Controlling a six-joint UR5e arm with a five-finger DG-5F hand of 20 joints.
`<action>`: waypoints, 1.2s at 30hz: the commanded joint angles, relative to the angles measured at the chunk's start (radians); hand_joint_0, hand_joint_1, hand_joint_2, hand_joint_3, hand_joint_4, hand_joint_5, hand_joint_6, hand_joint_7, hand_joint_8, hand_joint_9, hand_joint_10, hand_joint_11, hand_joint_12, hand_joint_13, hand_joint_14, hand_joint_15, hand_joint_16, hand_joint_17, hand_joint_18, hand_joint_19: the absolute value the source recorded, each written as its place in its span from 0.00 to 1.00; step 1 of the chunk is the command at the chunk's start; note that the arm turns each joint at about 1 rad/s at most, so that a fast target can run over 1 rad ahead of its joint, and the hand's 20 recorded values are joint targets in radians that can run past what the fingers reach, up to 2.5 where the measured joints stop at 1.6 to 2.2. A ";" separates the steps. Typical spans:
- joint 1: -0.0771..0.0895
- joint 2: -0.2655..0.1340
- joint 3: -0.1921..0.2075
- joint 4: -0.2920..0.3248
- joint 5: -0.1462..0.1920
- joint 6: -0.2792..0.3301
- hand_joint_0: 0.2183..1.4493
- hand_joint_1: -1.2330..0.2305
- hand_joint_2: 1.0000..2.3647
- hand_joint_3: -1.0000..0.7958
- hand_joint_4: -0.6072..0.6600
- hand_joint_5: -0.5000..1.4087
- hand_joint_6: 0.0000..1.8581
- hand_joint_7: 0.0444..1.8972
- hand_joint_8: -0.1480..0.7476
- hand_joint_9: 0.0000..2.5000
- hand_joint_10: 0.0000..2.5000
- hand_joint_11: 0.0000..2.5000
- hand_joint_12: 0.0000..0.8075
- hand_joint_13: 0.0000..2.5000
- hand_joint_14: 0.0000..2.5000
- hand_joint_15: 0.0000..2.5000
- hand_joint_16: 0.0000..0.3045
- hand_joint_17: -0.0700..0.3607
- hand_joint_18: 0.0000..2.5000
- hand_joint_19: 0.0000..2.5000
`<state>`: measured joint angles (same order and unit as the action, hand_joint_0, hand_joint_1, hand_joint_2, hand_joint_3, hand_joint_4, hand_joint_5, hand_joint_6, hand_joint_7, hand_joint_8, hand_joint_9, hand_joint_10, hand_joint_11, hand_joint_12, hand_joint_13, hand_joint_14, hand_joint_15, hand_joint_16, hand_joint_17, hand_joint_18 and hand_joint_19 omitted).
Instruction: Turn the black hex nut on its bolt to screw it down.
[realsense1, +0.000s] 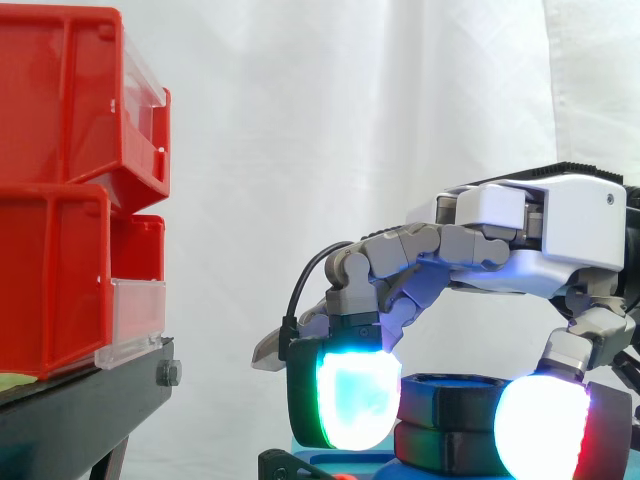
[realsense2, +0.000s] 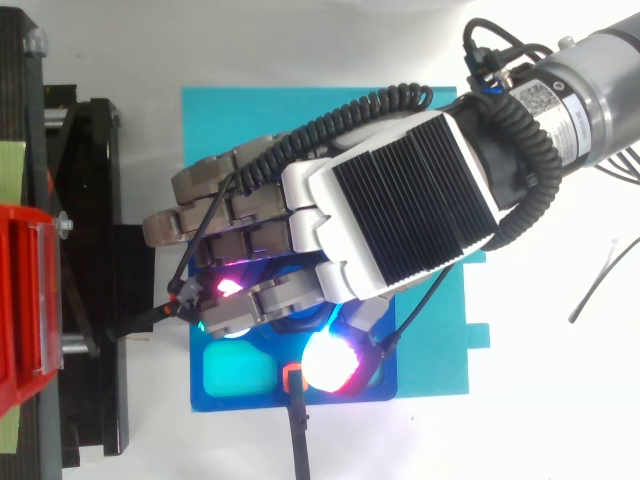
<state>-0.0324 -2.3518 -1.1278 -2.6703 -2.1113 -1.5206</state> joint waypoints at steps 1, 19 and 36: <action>0.000 0.000 0.000 0.000 0.001 0.000 0.26 0.42 0.00 0.31 0.60 0.24 0.27 0.72 0.39 0.34 0.00 0.11 0.33 0.22 0.00 0.02 0.13 0.37 0.19 0.14; 0.003 0.000 0.002 0.003 0.001 0.002 0.16 0.53 0.00 0.28 0.63 0.23 0.27 0.64 0.43 0.34 0.00 0.10 0.38 0.22 0.00 0.01 0.16 0.42 0.21 0.13; 0.016 0.029 0.123 -0.214 -0.007 -0.049 0.14 0.60 0.00 0.28 0.64 0.21 0.27 0.54 0.45 0.32 0.00 0.09 0.41 0.22 0.00 0.01 0.18 0.45 0.20 0.12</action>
<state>-0.0181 -2.3373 -1.0088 -2.8392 -2.1179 -1.5366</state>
